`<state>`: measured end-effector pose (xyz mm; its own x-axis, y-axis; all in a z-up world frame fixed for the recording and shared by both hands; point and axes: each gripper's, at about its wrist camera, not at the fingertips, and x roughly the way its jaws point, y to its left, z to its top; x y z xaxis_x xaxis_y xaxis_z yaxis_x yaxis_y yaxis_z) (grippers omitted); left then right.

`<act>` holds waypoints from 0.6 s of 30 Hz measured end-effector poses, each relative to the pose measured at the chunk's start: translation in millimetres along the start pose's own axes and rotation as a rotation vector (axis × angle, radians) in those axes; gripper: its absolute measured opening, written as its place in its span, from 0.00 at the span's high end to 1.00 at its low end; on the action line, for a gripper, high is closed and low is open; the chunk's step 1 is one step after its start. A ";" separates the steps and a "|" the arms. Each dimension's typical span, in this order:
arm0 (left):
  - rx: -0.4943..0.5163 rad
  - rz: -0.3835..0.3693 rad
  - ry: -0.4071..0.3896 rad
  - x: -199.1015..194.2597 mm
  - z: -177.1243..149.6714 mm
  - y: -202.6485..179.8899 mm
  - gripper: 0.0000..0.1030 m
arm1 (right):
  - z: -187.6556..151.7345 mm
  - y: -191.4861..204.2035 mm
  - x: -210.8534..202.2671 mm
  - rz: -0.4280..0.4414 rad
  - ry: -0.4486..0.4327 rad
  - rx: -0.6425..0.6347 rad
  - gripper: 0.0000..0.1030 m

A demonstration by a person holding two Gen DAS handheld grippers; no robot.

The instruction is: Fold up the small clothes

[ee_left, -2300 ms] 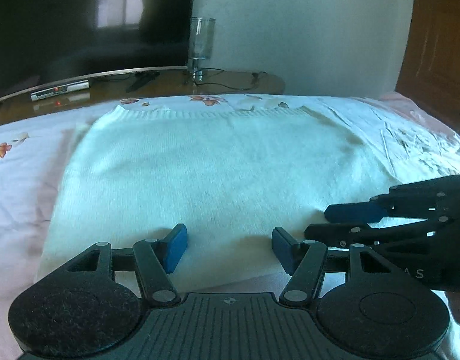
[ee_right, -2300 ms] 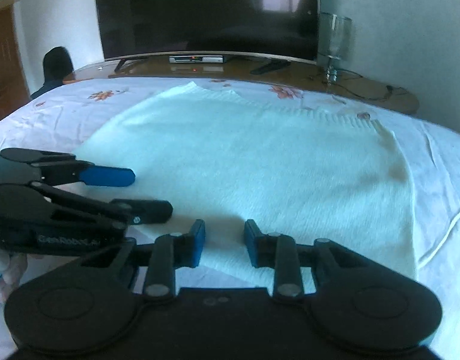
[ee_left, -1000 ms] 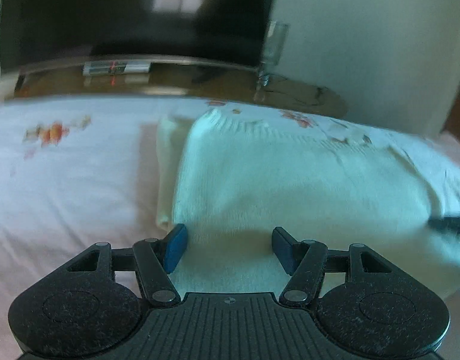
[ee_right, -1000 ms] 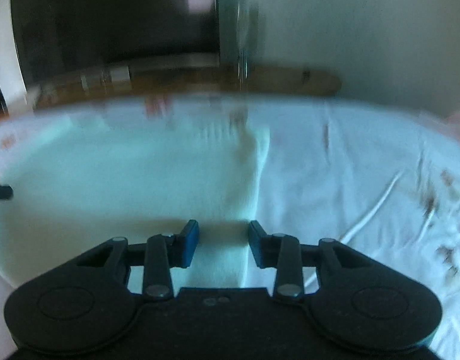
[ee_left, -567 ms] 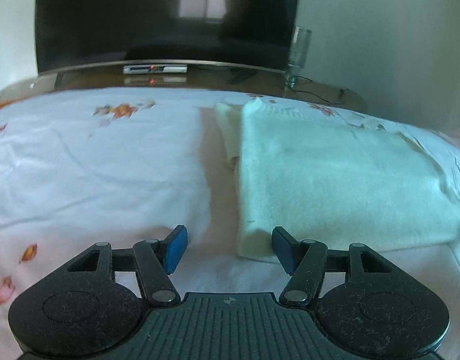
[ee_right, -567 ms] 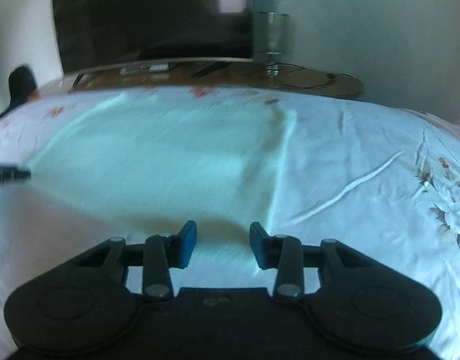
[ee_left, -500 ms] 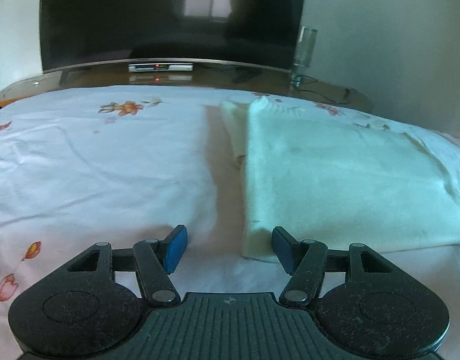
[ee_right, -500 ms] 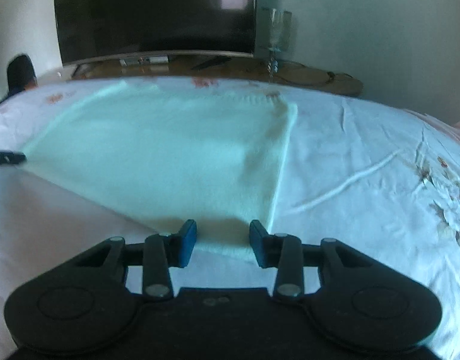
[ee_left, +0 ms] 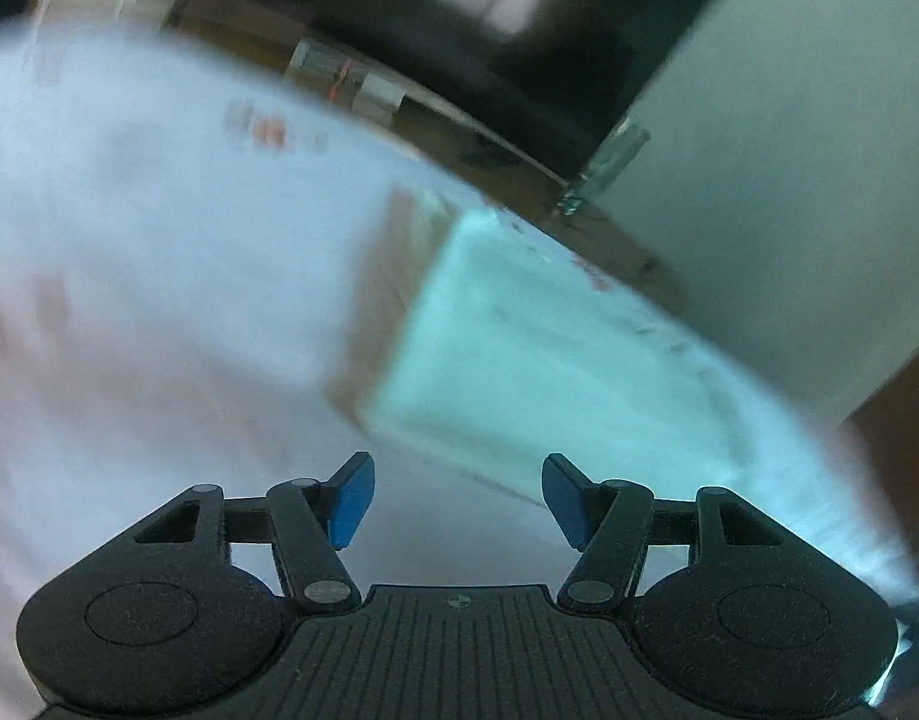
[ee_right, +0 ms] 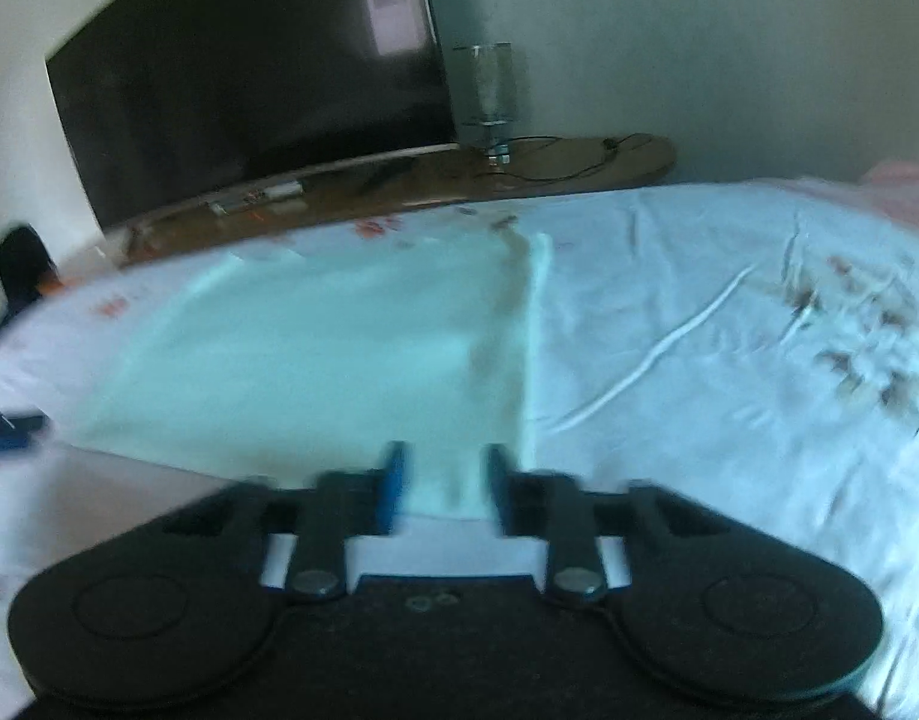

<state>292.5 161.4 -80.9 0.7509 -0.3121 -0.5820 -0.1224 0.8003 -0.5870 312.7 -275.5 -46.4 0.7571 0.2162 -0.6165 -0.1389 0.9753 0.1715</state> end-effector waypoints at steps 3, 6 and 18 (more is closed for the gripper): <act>-0.222 -0.055 0.018 10.9 -28.5 16.1 0.40 | 0.8 6.8 -15.5 0.053 -0.016 0.043 0.87; -0.384 -0.082 -0.075 21.9 -35.8 31.2 0.48 | 0.4 12.5 -14.6 0.095 0.000 0.084 0.84; -0.467 -0.098 -0.164 77.9 -3.9 19.7 0.53 | 10.9 20.5 18.0 0.148 0.061 0.141 0.81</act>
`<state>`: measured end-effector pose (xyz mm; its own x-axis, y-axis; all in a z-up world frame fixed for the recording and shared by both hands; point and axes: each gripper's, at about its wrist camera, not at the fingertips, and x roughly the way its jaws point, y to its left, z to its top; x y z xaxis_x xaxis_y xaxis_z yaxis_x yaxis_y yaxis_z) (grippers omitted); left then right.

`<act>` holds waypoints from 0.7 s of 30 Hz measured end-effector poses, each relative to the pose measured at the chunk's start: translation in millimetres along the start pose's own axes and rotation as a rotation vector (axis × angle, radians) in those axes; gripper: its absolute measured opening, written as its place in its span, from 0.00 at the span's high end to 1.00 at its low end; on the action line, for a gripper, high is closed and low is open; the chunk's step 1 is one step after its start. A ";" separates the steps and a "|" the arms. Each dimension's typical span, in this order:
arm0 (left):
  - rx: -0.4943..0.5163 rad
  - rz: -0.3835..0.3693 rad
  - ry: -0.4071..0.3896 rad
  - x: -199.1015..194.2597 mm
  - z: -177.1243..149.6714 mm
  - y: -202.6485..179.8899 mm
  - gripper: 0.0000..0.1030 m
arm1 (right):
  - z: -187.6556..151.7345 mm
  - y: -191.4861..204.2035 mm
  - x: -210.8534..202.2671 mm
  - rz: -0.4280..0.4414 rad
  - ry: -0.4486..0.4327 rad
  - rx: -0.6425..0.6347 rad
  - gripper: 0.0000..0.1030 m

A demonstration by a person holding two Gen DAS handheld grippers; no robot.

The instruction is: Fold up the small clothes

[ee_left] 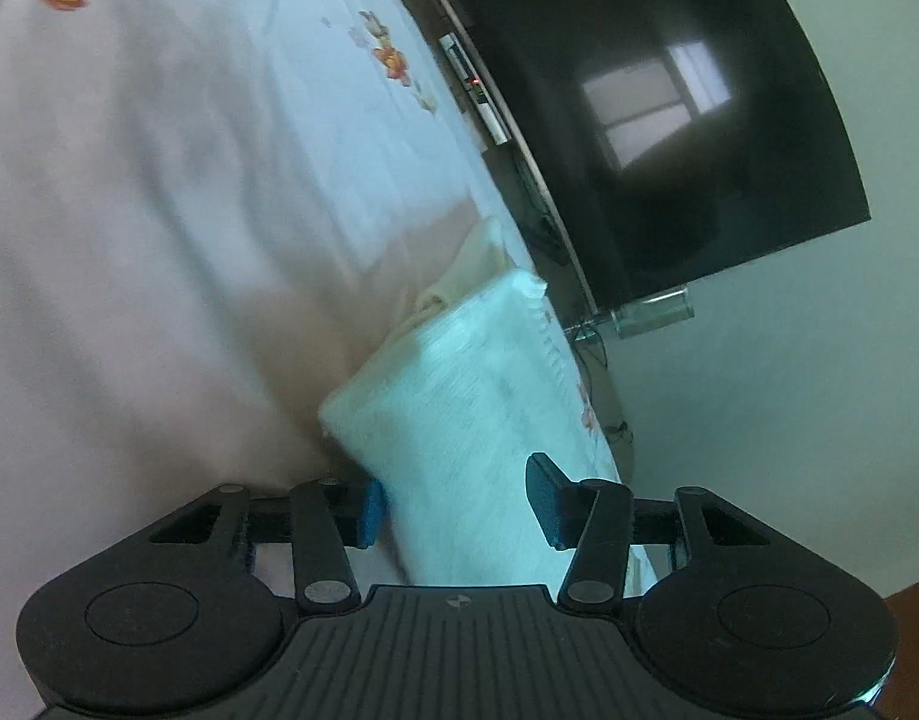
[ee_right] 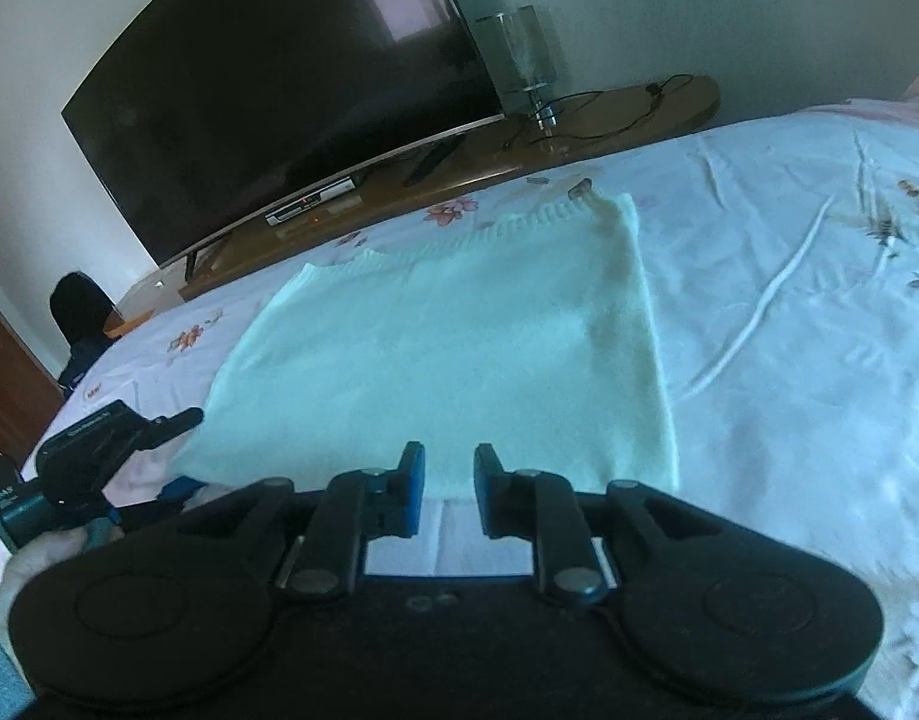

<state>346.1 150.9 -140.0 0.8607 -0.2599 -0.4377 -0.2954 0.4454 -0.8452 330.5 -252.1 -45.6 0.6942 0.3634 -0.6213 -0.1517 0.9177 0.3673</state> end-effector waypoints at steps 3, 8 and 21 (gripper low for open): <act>-0.004 0.014 -0.005 13.6 1.1 3.5 0.81 | 10.7 1.5 14.8 0.016 0.001 -0.004 0.81; -0.005 -0.019 -0.023 20.5 1.5 9.2 0.91 | 36.5 9.6 60.7 0.044 0.003 -0.026 0.92; 0.002 -0.026 -0.007 14.8 10.8 9.4 0.90 | 47.7 29.2 155.4 0.082 0.073 -0.034 1.00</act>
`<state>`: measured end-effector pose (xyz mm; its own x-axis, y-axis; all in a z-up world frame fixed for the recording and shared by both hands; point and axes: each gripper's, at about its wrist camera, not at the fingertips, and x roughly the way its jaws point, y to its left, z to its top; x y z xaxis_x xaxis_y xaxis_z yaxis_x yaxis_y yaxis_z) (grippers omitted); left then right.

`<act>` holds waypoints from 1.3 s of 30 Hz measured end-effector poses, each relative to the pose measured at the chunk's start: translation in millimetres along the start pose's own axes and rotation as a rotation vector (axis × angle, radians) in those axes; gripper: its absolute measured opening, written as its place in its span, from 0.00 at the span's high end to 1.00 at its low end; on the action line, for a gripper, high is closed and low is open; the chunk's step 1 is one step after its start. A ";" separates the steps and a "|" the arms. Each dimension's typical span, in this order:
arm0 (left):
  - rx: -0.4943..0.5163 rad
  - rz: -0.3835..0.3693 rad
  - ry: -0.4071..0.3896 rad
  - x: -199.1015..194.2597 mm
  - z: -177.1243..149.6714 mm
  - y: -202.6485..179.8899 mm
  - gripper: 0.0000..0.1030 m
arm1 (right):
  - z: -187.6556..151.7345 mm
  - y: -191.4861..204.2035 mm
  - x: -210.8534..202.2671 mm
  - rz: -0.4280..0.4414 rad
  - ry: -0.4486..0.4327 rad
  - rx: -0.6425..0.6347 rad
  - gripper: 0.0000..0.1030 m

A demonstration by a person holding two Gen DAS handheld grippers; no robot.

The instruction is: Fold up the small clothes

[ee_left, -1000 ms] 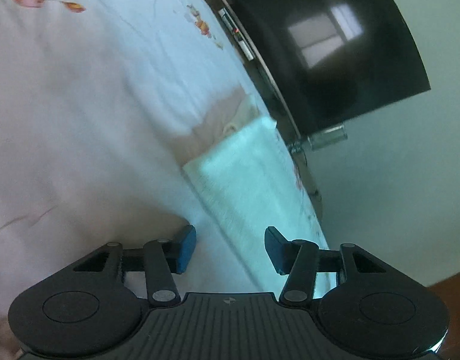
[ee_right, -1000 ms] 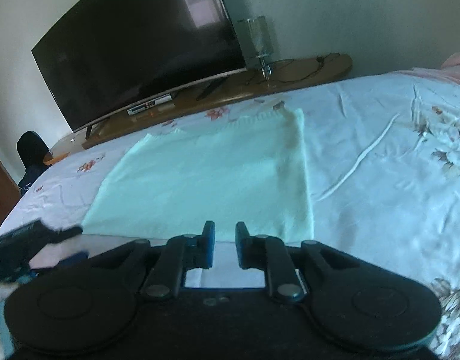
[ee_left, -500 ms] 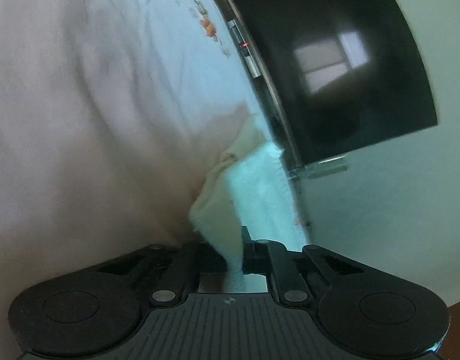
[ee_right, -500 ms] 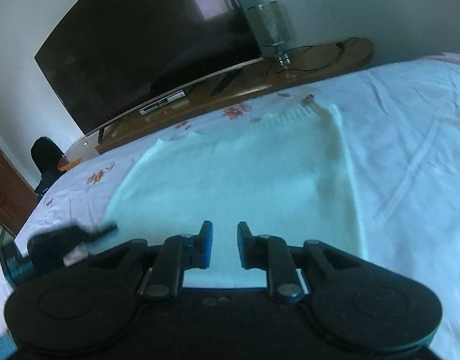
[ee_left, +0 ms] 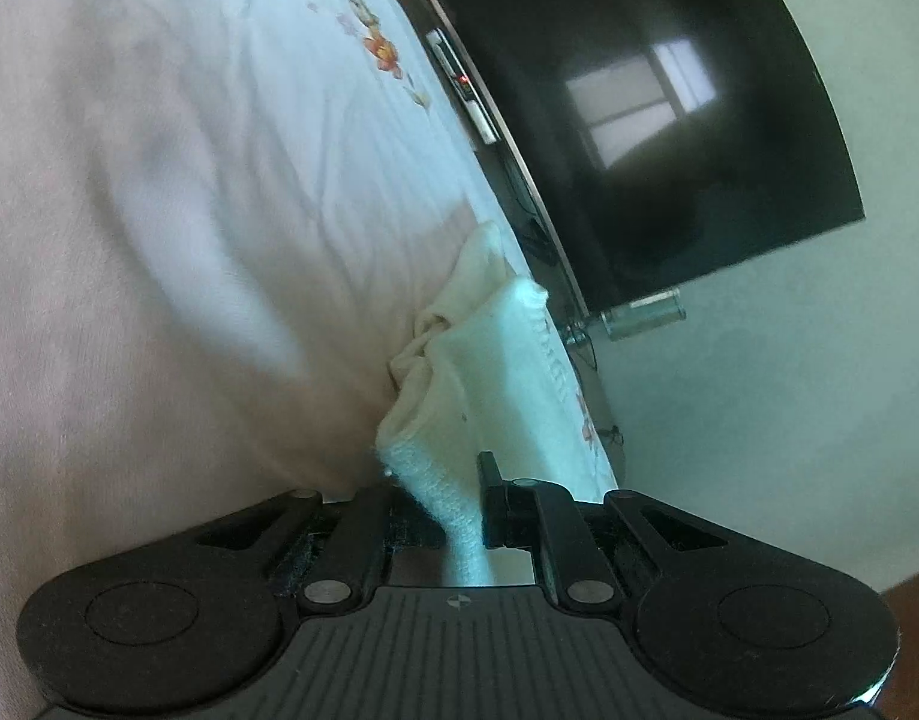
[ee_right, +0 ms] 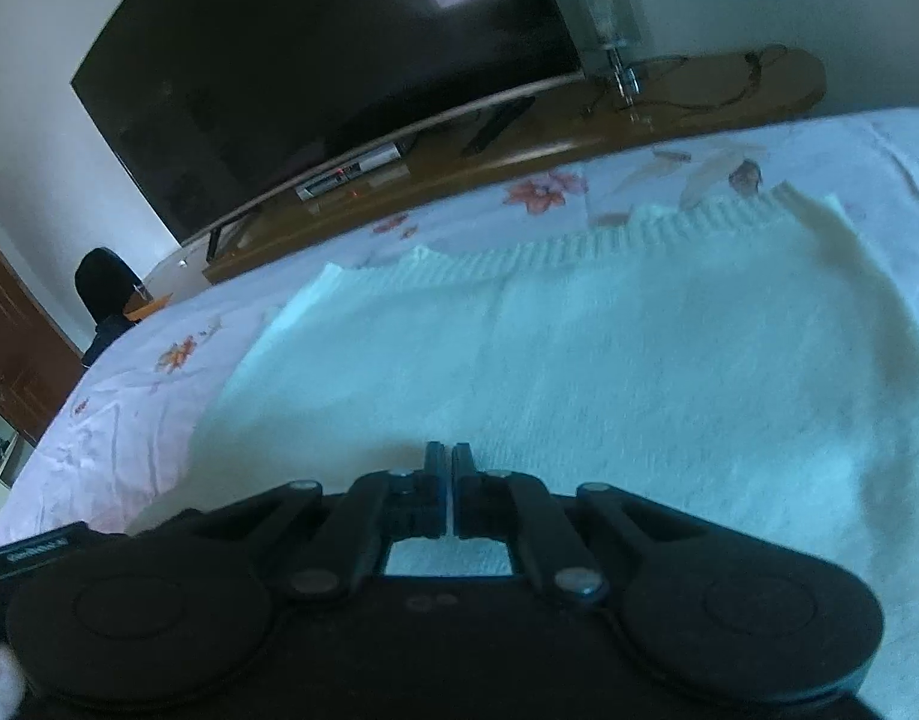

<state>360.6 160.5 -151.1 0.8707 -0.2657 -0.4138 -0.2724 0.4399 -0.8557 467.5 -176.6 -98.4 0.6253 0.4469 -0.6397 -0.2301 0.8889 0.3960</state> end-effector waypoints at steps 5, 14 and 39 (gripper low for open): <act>0.012 0.022 -0.010 3.8 -1.6 -4.4 0.91 | -2.6 -1.3 -2.0 -0.004 -0.008 0.015 0.97; 0.076 0.062 -0.047 -1.9 -11.8 -11.3 0.93 | 0.6 -1.7 4.4 -0.022 0.006 0.005 1.00; 0.314 0.076 -0.023 -10.8 -6.5 -45.3 0.93 | 1.3 -11.6 5.9 0.020 0.017 0.048 1.00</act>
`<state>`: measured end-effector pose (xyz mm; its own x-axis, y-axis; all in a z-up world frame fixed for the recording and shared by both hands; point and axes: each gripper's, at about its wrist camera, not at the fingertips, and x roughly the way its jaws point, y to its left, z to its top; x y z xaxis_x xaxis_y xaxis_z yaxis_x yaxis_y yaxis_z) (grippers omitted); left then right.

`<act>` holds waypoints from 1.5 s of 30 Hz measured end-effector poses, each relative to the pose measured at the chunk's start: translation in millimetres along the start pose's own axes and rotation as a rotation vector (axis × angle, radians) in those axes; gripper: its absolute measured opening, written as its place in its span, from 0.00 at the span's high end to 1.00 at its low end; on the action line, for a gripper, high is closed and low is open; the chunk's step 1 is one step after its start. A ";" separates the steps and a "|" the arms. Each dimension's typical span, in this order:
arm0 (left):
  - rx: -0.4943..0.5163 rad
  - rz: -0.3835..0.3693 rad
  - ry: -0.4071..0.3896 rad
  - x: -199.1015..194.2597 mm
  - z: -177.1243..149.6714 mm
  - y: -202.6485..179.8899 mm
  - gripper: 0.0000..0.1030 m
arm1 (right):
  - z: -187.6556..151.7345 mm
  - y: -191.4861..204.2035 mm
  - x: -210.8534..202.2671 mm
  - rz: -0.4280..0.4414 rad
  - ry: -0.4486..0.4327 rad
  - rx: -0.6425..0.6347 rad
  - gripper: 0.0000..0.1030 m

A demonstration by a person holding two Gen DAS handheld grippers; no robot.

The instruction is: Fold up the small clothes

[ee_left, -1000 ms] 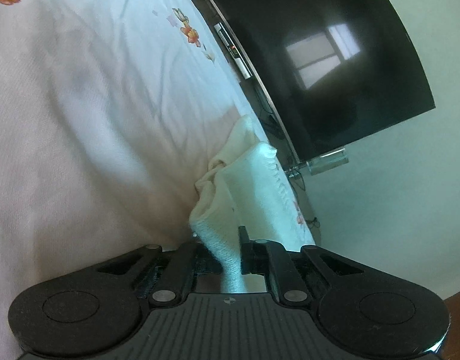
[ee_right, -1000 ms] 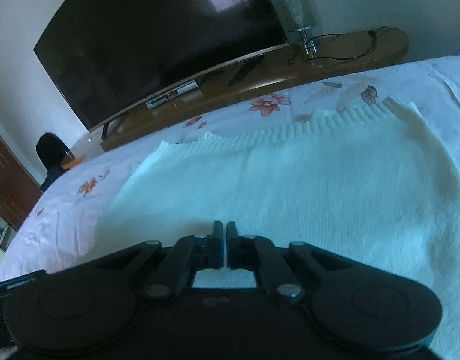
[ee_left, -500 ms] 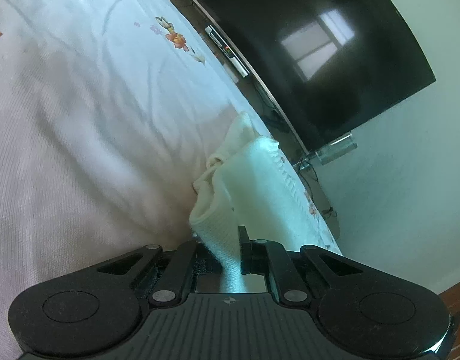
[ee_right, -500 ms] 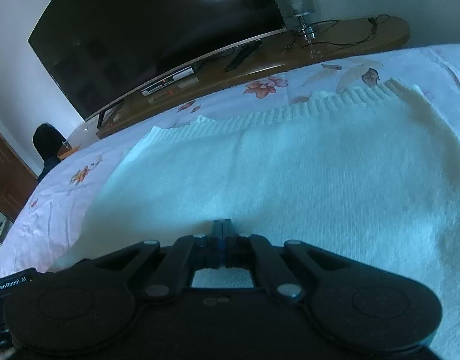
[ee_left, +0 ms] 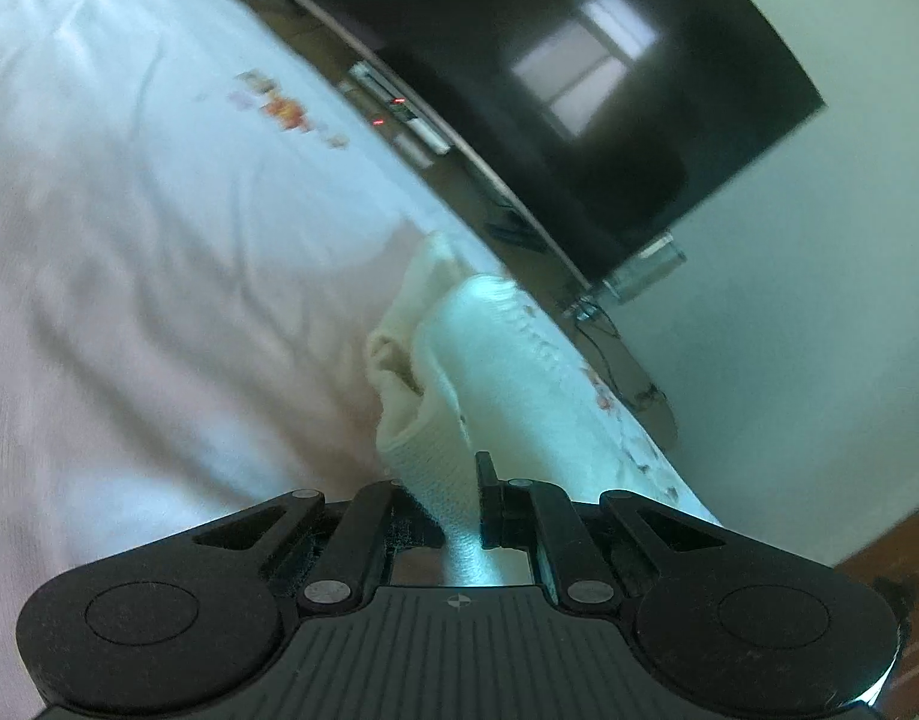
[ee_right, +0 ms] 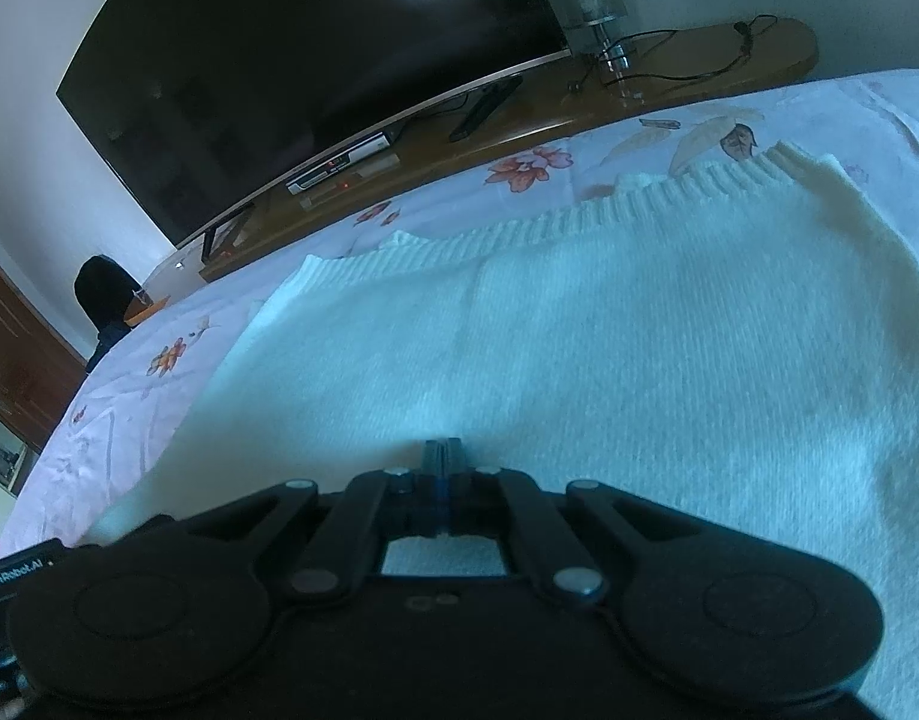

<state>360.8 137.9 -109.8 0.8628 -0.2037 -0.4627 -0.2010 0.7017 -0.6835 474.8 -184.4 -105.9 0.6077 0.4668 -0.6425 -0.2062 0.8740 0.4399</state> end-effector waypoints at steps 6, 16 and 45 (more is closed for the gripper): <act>0.092 -0.030 0.024 -0.2 14.2 -24.7 0.93 | 0.8 -4.9 -0.5 0.015 0.002 0.022 1.00; 0.609 -0.217 0.206 15.1 0.8 -154.3 0.93 | 10.9 -39.1 -34.6 0.061 -0.098 0.219 0.86; 0.577 -0.055 0.397 80.1 -22.9 -125.0 0.55 | -0.8 -124.2 -113.1 0.004 -0.094 0.252 0.63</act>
<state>444.4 18.2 -74.4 0.6077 -0.4063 -0.6823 0.2118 0.9110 -0.3539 431.0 -345.6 -88.4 0.6784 0.4449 -0.5846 -0.0184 0.8058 0.5919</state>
